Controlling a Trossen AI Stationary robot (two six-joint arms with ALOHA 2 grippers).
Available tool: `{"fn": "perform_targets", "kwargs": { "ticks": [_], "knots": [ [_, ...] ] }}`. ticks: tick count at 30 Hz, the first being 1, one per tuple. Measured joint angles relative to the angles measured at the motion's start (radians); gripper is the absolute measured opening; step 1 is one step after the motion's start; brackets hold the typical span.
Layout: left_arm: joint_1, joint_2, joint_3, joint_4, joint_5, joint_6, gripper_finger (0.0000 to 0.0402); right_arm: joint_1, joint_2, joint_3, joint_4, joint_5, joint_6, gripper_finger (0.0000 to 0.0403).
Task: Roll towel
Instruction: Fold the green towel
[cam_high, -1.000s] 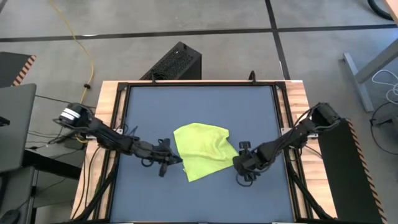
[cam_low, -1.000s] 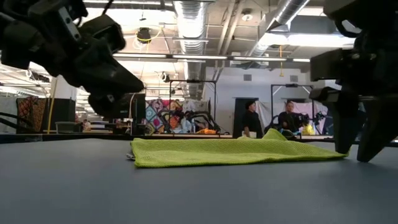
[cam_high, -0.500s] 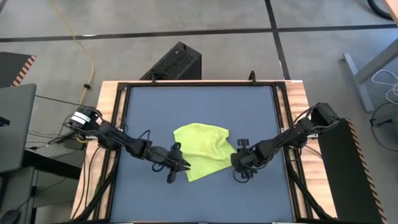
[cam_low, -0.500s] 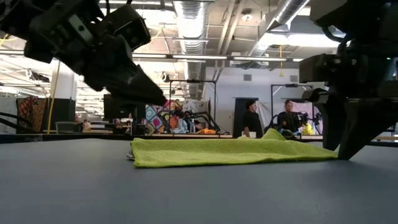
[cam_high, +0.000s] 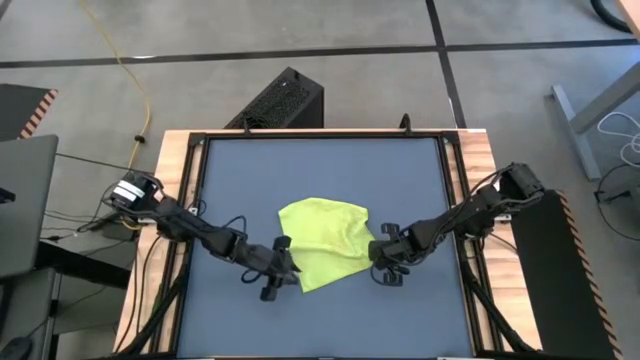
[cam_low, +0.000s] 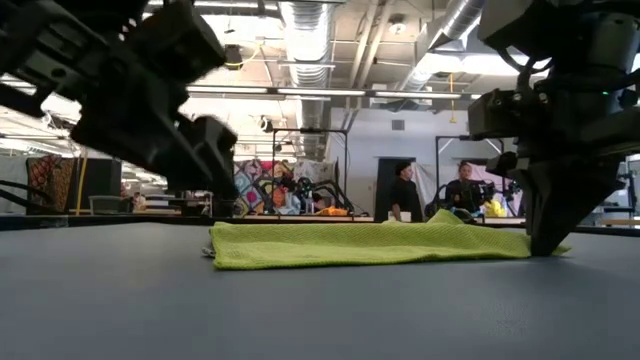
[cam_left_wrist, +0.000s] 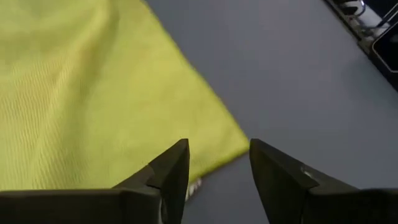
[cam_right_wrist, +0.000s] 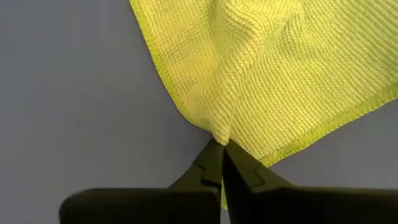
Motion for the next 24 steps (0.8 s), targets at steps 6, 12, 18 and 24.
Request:
{"fn": "perform_targets", "kwargs": {
  "ticks": [6,12,18,24],
  "knots": [
    [-0.042,0.07,0.099,-0.028,-0.064,0.11,0.0158,-0.002,0.001,-0.001,0.002,-0.012,0.0,0.002],
    [-0.036,0.23,0.223,-0.064,-0.047,0.073,0.0158,-0.002,-0.001,-0.001,0.003,-0.023,0.0,0.0022],
    [-0.028,0.277,0.272,-0.156,0.003,-0.011,0.0158,-0.002,-0.001,-0.001,0.001,-0.041,0.0,0.0021],
    [-0.039,0.274,0.27,-0.22,-0.006,-0.037,0.0157,-0.003,-0.001,-0.002,0.004,-0.044,0.001,0.0021]
  ]
}}
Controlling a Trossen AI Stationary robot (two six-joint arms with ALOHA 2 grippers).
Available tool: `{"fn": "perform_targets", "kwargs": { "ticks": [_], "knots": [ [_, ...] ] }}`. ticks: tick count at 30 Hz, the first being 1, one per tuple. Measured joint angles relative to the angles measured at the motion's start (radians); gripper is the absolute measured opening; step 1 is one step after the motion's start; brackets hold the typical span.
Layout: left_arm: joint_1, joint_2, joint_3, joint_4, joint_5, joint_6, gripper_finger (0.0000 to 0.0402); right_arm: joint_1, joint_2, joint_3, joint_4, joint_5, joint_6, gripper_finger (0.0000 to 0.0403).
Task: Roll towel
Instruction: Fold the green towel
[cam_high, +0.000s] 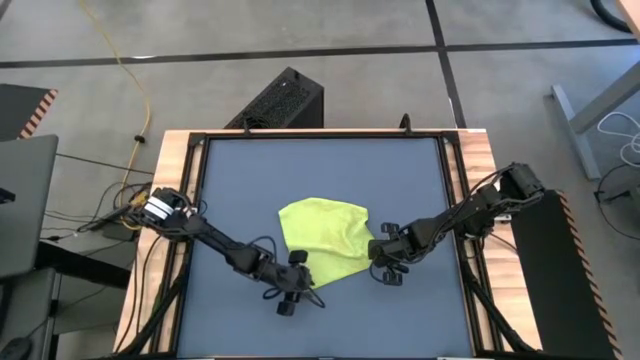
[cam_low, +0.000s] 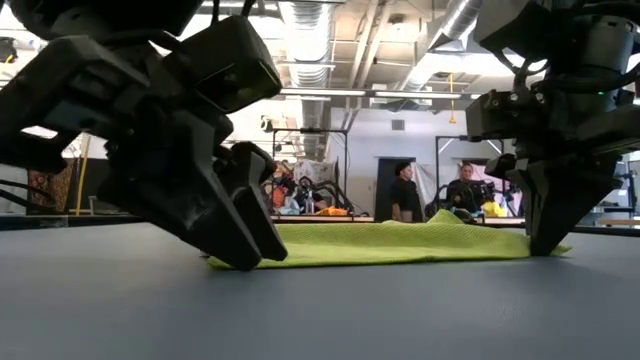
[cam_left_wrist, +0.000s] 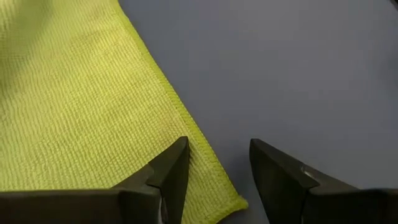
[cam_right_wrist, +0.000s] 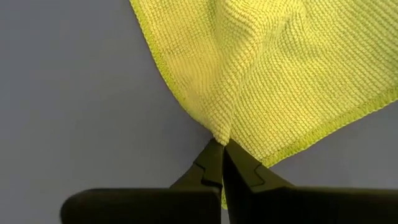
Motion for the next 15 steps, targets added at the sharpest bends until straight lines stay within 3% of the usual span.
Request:
{"fn": "perform_targets", "kwargs": {
  "ticks": [5,10,15],
  "knots": [
    [-0.024,-0.004,0.005,-0.124,-0.084,-0.006,0.0119,0.003,-0.005,-0.001,0.001,-0.005,0.046,0.0021],
    [-0.034,-0.003,0.002,-0.148,-0.112,-0.016,0.0018,0.006,-0.054,-0.002,0.015,-0.033,0.123,0.002],
    [-0.009,-0.059,-0.003,-0.186,-0.108,0.006,0.0002,-0.005,-0.167,0.015,-0.01,-0.08,0.128,0.002]
  ]
}}
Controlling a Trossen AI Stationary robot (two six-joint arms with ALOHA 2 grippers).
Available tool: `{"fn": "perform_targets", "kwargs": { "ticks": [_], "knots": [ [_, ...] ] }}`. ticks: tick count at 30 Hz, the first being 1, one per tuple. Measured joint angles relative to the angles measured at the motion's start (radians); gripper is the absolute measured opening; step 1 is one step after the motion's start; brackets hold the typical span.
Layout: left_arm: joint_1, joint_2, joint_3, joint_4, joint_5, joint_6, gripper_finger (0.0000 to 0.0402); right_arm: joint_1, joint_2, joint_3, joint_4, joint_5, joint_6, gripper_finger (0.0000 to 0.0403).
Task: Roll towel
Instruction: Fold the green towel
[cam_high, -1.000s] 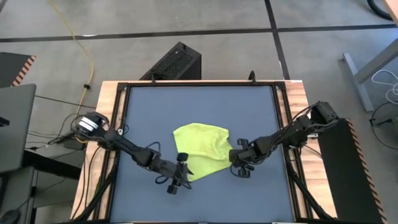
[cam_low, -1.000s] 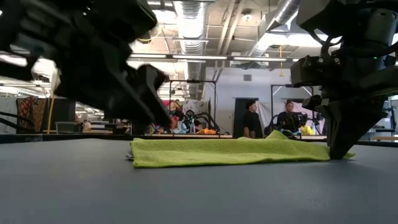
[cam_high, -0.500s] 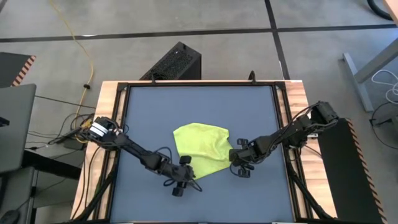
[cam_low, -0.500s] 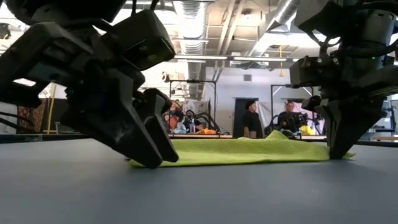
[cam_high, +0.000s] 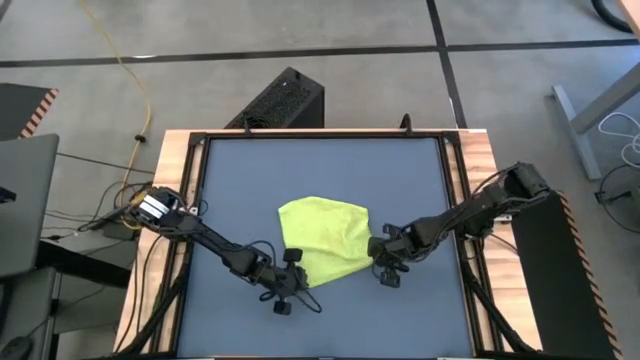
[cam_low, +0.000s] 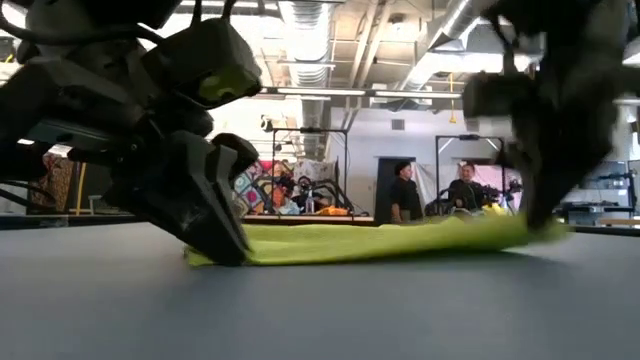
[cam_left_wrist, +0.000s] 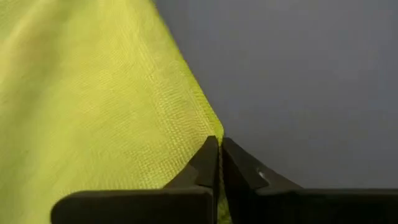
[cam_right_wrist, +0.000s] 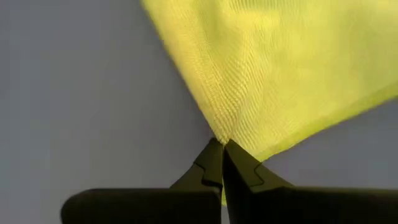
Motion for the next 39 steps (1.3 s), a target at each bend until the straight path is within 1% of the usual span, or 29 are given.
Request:
{"fn": "perform_targets", "kwargs": {
  "ticks": [3,5,9,13,16,19,22,25,27,29,31,33,36,39],
  "knots": [
    [0.036,-0.088,-0.006,-0.076,-0.025,0.074,0.0,-0.041,-0.082,0.042,-0.012,-0.062,-0.018,0.0019],
    [0.071,-0.171,-0.006,-0.109,-0.029,0.118,0.0,-0.08,-0.135,0.069,-0.036,-0.092,-0.042,0.0019],
    [0.15,-0.374,-0.003,-0.132,-0.013,0.183,0.0,-0.185,-0.236,0.159,-0.059,-0.099,-0.104,0.0019],
    [0.255,-0.585,-0.002,-0.143,-0.027,0.226,0.0,-0.326,-0.282,0.268,-0.111,-0.099,-0.199,0.0019],
    [0.358,-0.718,0.0,-0.186,-0.051,0.266,0.0,-0.446,-0.279,0.37,-0.139,-0.097,-0.309,0.0019],
    [0.482,-0.811,0.0,-0.216,-0.048,0.3,0.0,-0.569,-0.239,0.466,-0.169,-0.09,-0.433,0.0019],
    [0.609,-0.869,0.003,-0.212,0.003,0.31,0.0,-0.673,-0.181,0.558,-0.183,-0.083,-0.521,0.0019],
    [0.695,-0.888,0.041,-0.255,0.085,0.311,0.0,-0.726,-0.135,0.637,-0.194,-0.1,-0.589,0.0019],
    [0.714,-0.888,0.081,-0.314,0.139,0.313,0.0,-0.727,-0.114,0.679,-0.237,-0.134,-0.606,0.0019],
    [0.711,-0.887,0.114,-0.374,0.203,0.314,0.0,-0.703,-0.096,0.703,-0.294,-0.186,-0.607,0.0019],
    [0.689,-0.883,0.133,-0.423,0.264,0.311,0.0,-0.664,-0.082,0.704,-0.381,-0.224,-0.595,0.0019],
    [0.648,-0.876,0.127,-0.466,0.298,0.287,0.0,-0.609,-0.062,0.699,-0.461,-0.235,-0.567,0.0019],
    [0.561,-0.851,0.083,-0.517,0.297,0.231,0.0,-0.5,-0.029,0.639,-0.501,-0.235,-0.508,0.0019],
    [0.458,-0.798,-0.009,-0.495,0.253,0.153,0.0,-0.384,0.028,0.541,-0.394,-0.238,-0.437,0.0019]
  ]
}}
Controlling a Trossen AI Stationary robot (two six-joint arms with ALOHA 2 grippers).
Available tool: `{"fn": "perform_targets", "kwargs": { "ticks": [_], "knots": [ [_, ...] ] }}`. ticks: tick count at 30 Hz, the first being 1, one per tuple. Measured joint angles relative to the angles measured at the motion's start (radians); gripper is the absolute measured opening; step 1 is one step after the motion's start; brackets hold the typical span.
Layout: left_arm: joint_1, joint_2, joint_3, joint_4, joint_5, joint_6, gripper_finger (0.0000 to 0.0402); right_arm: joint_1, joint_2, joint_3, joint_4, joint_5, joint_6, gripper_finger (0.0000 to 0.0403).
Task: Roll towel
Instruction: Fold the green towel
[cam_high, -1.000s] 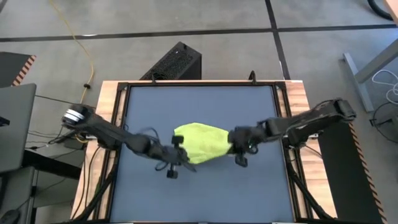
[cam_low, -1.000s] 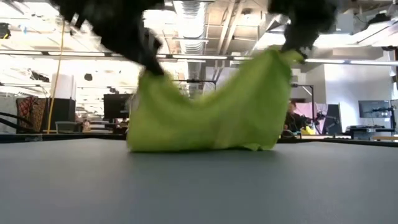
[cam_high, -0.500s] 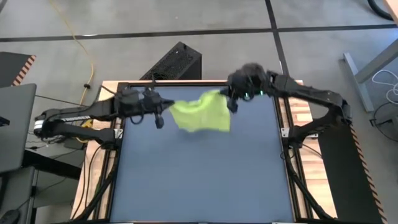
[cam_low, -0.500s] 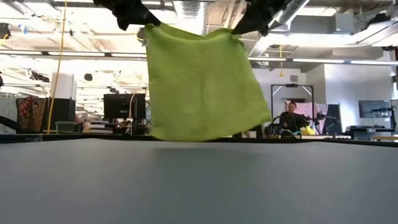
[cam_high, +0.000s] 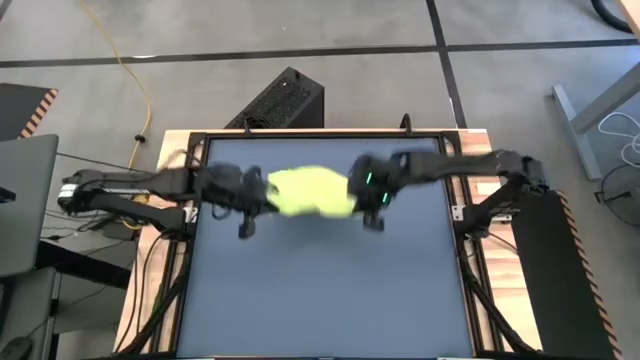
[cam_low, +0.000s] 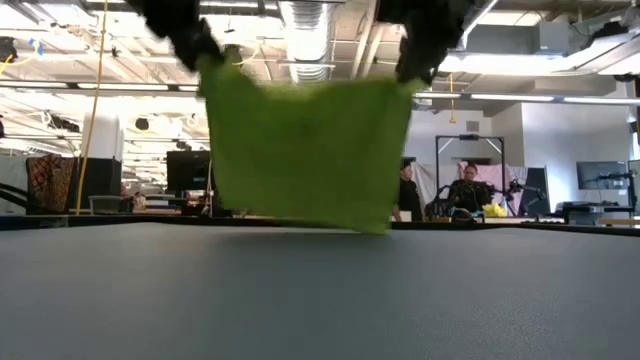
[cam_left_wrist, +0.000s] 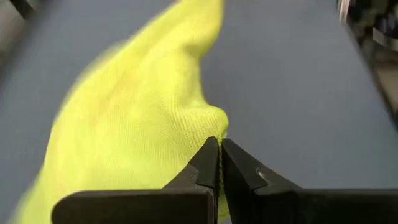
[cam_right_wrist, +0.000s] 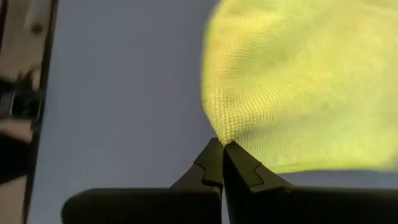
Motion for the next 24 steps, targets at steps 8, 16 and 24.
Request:
{"fn": "perform_targets", "kwargs": {
  "ticks": [8,16,24],
  "knots": [
    [-0.211,0.222,-0.239,0.272,-0.035,-0.176,0.0,0.184,0.215,-0.125,0.206,-0.019,0.161,0.0033],
    [-0.26,0.337,-0.227,0.271,-0.022,-0.221,0.0,0.167,0.221,-0.123,0.2,-0.167,0.183,0.0112],
    [-0.286,0.294,-0.226,0.162,-0.043,-0.264,0.0,0.093,0.081,-0.151,0.178,-0.102,-0.015,0.0201]
  ]
}}
